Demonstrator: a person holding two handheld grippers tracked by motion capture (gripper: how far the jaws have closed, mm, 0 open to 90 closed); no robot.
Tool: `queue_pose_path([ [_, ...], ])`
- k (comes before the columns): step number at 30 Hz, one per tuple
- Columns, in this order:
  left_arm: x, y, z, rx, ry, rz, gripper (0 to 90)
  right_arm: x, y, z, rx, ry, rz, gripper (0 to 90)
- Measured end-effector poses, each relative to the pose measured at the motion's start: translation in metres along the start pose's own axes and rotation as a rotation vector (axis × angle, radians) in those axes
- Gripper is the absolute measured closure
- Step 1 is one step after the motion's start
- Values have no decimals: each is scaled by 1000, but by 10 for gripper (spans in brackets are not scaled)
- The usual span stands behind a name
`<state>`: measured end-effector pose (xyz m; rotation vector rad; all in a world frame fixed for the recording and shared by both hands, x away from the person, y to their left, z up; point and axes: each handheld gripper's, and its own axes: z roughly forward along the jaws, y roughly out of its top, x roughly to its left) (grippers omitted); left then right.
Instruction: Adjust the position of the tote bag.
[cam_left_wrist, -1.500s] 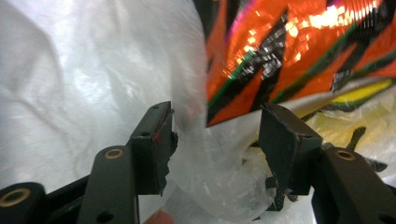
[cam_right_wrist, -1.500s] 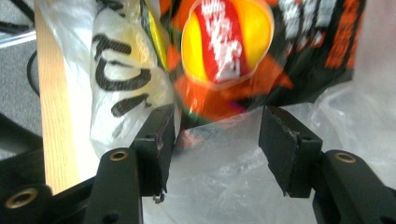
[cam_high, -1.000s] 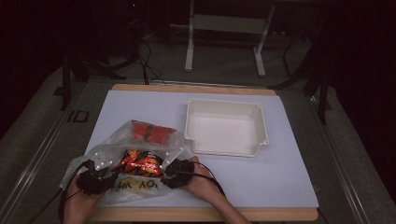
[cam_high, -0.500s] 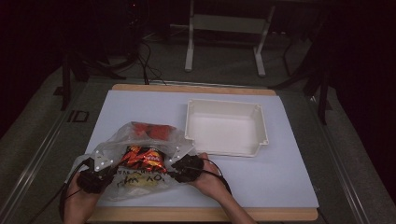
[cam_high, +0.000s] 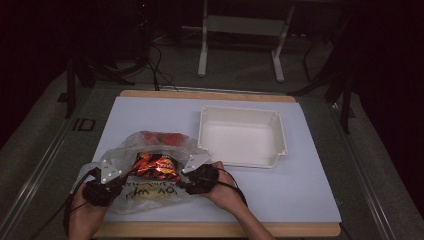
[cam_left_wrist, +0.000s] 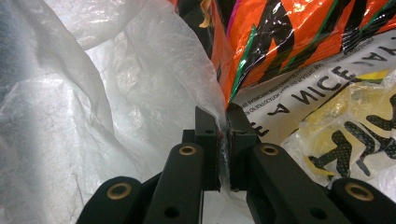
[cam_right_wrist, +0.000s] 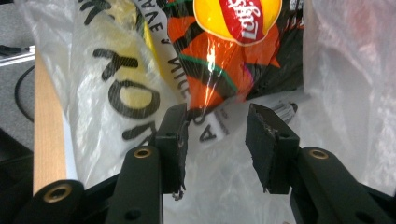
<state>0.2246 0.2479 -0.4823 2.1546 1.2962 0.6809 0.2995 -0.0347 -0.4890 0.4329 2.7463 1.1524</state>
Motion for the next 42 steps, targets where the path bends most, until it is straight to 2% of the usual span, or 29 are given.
queue_pose_path([
  [2, 1, -1, 0, 5, 1, -1, 865, 1, 2, 1, -8, 4, -1, 660],
  [3, 1, -1, 1, 6, 4, -3, 865, 1, 3, 1, -10, 12, 1, 660],
  [7, 3, -2, 1, 3, 1, -17, 861, 3, 5, 0, -32, 16, -19, 573],
  [9, 2, -1, 1, 2, -8, -15, 858, 4, 7, 0, -28, 5, -22, 585],
  [12, 0, -1, 2, 4, -6, -6, 840, 3, 9, 1, -23, 3, -15, 772],
  [15, 3, -2, 0, 5, -16, -11, 754, 3, 11, -1, -31, -3, -15, 873],
  [17, 5, -3, -1, 10, -18, -15, 684, 2, 11, -2, -40, -11, -15, 887],
  [19, 7, -5, -1, 17, 3, -14, 612, 1, 11, -3, -49, -18, -18, 893],
  [22, 11, -8, -2, 31, 19, -23, 575, -1, 10, -7, -59, -29, -15, 895],
  [26, 16, -10, -6, 24, 48, -55, 521, -4, 10, -11, -75, -33, -1, 896],
  [32, 18, -8, -16, -29, 38, -70, 453, -5, 11, -14, -81, -34, -1, 896],
  [37, 15, -6, -25, -87, 19, -36, 435, -8, 11, -16, -93, -36, 13, 897],
  [42, 12, -4, -30, -133, -24, -16, 429, -9, 12, -17, -93, -41, 10, 898],
])
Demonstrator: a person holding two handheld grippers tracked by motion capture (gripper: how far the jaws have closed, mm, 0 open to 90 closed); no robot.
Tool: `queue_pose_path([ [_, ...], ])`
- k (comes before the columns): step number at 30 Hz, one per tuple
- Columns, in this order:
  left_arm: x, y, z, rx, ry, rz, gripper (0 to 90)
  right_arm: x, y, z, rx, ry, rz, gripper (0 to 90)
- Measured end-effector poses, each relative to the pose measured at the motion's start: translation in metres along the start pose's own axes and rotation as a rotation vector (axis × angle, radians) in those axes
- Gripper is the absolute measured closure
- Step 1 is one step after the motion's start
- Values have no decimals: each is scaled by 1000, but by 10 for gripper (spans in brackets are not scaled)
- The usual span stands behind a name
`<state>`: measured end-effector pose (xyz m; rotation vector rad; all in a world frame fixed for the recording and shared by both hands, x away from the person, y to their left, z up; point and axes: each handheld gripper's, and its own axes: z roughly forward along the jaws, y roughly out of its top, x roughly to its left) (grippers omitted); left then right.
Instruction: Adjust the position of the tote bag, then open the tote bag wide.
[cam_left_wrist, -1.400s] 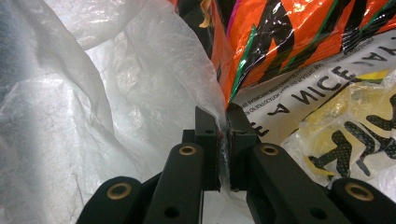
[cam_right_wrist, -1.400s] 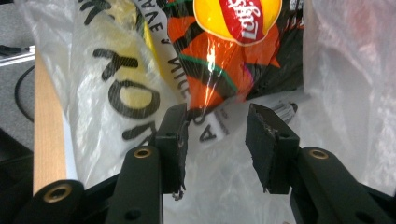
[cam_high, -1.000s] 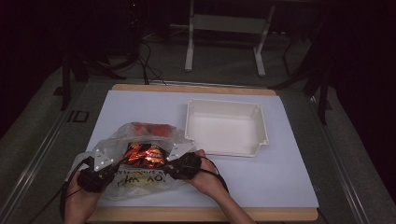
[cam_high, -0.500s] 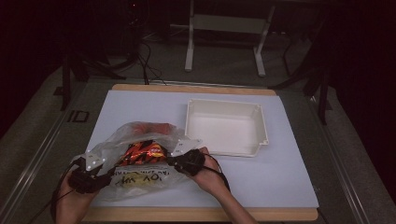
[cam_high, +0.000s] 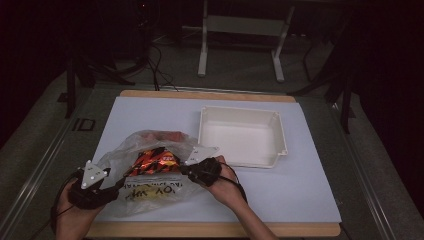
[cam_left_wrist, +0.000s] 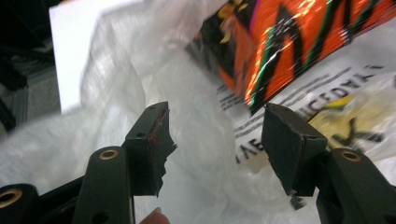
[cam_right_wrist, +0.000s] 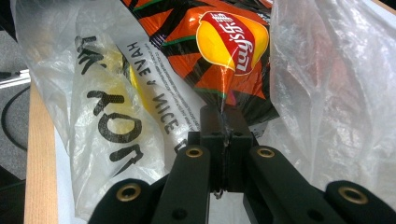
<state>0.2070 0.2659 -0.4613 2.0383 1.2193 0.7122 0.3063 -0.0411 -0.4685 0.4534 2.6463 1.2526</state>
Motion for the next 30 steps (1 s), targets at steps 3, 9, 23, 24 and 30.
queue_pose_path([
  [3, -3, 2, 0, -12, -20, 24, 429, 0, 0, 0, 0, 1, -2, 898],
  [9, -5, 2, 2, -7, -31, 42, 429, -1, 1, -1, -6, 0, 2, 898],
  [23, -7, 7, 16, -4, -52, 79, 418, -4, 4, -6, -21, -9, -2, 899],
  [24, -6, 7, 16, -4, -52, 81, 418, -4, 4, -7, -25, -9, 0, 899],
  [30, -4, 13, 21, -42, -46, 103, 415, -8, 7, -12, -43, -4, 9, 900],
])
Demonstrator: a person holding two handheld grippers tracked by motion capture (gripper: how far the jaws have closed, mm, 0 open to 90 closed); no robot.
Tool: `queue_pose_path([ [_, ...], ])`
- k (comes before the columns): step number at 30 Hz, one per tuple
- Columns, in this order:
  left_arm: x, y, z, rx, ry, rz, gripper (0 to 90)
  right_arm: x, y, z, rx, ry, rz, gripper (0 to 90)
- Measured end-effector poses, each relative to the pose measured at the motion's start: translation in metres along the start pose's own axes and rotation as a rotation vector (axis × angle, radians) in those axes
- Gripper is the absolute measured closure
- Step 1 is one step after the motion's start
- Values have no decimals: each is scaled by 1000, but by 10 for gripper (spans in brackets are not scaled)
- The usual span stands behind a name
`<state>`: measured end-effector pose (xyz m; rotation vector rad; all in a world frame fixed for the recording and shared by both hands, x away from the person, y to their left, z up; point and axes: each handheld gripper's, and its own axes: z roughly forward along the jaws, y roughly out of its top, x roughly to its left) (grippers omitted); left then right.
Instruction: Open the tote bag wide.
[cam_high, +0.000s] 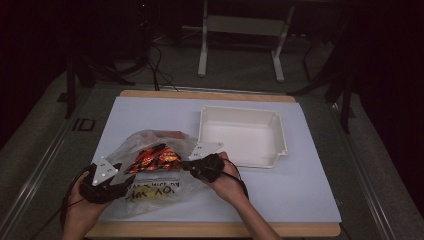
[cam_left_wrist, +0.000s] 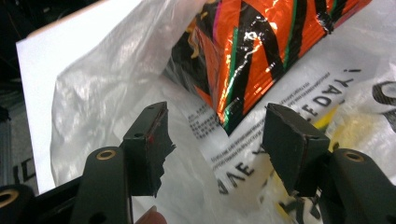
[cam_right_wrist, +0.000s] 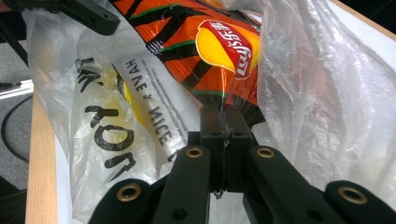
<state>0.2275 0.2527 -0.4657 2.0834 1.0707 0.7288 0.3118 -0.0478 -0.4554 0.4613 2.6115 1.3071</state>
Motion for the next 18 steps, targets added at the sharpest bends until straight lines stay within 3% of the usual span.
queue_pose_path([
  [8, -2, 8, 4, -57, -21, 41, 425, -4, 3, -6, -24, 9, 15, 900],
  [11, -4, 10, 9, -38, -17, 70, 437, -5, 4, -8, -35, 16, 22, 900],
  [18, -8, 17, 16, -45, -2, 115, 453, -7, 9, -11, -57, 38, 23, 900],
])
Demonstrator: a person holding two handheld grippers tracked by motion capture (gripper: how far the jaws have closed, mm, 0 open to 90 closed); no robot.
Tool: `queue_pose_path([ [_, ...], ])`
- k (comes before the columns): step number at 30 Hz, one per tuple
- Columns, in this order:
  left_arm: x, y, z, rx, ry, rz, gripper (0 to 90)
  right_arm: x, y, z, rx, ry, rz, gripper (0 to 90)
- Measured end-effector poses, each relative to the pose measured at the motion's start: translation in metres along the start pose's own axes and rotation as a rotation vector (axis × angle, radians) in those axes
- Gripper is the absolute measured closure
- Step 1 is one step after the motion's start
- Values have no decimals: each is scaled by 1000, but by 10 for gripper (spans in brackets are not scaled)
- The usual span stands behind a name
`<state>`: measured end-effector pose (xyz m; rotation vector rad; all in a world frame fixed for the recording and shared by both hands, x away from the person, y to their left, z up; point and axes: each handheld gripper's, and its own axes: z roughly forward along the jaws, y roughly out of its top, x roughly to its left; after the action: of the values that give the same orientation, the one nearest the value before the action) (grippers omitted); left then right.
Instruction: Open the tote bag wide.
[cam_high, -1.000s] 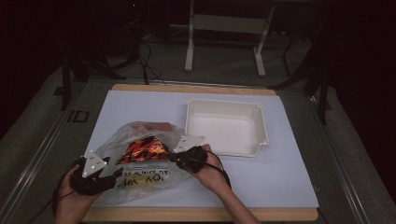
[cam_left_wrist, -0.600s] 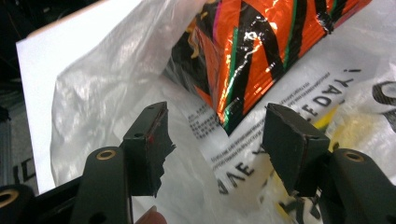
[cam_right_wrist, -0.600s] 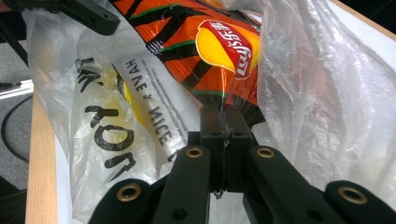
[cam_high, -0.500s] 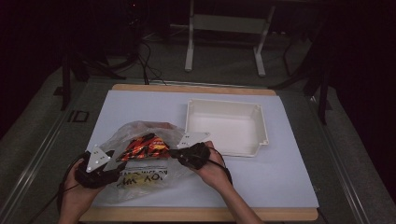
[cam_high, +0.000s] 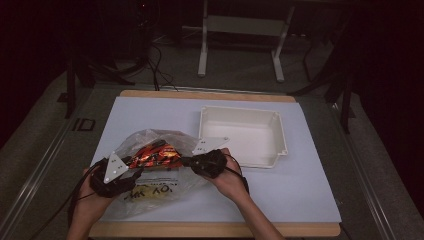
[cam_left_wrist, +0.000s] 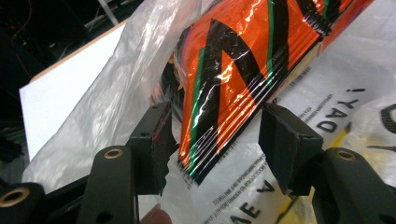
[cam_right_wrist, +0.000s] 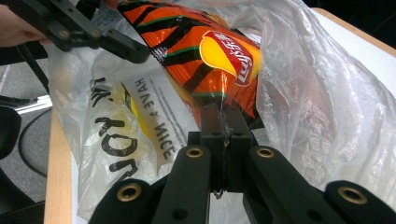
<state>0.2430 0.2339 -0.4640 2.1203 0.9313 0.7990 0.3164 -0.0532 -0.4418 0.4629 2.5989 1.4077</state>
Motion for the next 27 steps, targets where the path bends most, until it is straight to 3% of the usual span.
queue_pose_path([
  [7, 0, 6, 12, -34, 2, 25, 466, -3, 2, -3, -21, 29, 12, 900],
  [10, -2, 10, 14, -38, 22, 12, 588, -3, 3, -5, -19, 21, 10, 900],
  [13, 0, 11, 15, -51, 2, -6, 687, -6, 3, -7, -19, 14, 17, 899],
  [17, -1, 13, 16, -47, -19, 13, 765, -8, 1, -10, -13, -4, 11, 856],
  [24, 0, 16, 12, -52, -62, 35, 820, -6, -4, -20, -17, -42, -12, 730],
  [27, 3, 16, 9, -63, -76, 23, 828, -4, -6, -28, -25, -64, -24, 690],
])
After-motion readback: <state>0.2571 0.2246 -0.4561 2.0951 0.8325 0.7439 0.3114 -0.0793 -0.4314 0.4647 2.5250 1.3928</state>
